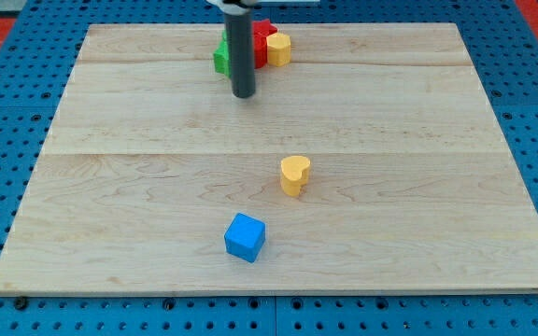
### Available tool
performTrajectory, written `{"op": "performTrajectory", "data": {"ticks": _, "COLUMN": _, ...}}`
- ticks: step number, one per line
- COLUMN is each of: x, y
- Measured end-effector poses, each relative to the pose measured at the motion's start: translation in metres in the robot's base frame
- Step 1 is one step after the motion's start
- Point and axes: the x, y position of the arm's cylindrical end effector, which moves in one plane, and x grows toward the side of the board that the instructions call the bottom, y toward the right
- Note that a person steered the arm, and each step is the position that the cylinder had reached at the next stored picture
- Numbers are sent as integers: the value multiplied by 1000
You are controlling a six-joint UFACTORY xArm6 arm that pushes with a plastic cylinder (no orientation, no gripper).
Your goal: Point your arm at yellow heart
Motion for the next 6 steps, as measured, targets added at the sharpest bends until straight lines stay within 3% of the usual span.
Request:
{"op": "performTrajectory", "data": {"ticks": 3, "x": 113, "y": 174}}
{"op": "performTrajectory", "data": {"ticks": 4, "x": 144, "y": 132}}
{"op": "performTrajectory", "data": {"ticks": 6, "x": 74, "y": 54}}
